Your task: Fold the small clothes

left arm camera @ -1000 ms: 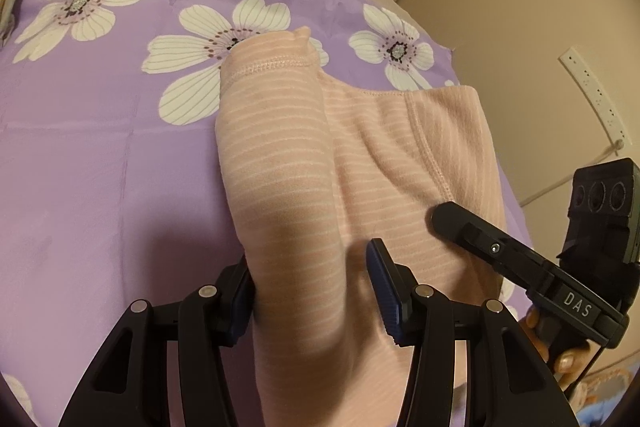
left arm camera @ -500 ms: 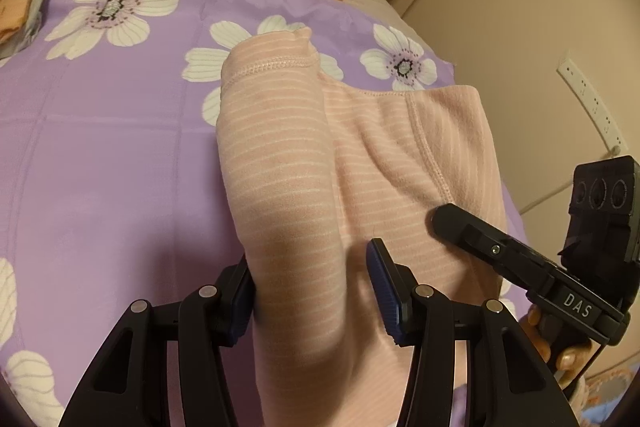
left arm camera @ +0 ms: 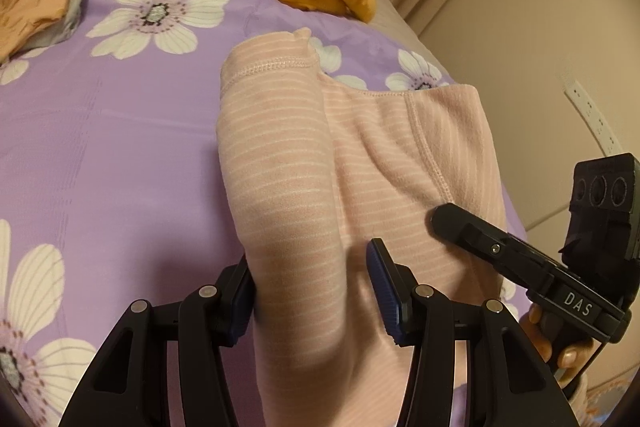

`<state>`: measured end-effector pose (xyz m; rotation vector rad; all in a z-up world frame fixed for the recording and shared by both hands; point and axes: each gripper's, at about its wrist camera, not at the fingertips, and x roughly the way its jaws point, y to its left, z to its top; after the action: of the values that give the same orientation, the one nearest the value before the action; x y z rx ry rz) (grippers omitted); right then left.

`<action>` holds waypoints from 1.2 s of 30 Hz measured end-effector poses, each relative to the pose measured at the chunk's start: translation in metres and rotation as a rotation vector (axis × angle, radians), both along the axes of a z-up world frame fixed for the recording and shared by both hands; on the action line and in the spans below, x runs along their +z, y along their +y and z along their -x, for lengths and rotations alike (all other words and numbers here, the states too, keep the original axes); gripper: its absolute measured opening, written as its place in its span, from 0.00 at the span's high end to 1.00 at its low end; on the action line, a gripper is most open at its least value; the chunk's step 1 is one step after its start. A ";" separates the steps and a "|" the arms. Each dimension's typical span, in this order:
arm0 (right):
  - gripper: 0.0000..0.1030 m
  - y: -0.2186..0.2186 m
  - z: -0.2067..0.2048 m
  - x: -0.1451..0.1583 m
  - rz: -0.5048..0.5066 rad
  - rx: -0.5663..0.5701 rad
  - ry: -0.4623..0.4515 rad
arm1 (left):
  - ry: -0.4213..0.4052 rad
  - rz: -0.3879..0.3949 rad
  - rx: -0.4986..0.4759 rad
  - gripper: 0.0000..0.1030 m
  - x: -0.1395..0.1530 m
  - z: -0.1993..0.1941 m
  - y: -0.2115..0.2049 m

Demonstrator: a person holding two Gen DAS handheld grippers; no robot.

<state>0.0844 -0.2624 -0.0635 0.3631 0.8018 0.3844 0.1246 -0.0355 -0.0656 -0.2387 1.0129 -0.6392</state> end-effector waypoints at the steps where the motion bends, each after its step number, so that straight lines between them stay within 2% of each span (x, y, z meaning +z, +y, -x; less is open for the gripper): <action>1: 0.72 0.005 -0.002 0.000 0.000 0.008 0.000 | -0.001 0.001 0.005 0.50 0.000 0.001 0.004; 16: 0.72 0.040 -0.028 -0.006 -0.004 0.064 0.015 | 0.006 0.000 0.069 0.50 -0.005 -0.011 0.040; 36: 0.72 0.062 -0.059 -0.030 0.011 0.090 0.062 | 0.057 -0.017 0.110 0.50 -0.032 -0.036 0.052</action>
<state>0.1438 -0.2006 -0.0940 0.3312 0.8825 0.4543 0.1603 0.0164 -0.0972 -0.2973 1.0516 -0.5262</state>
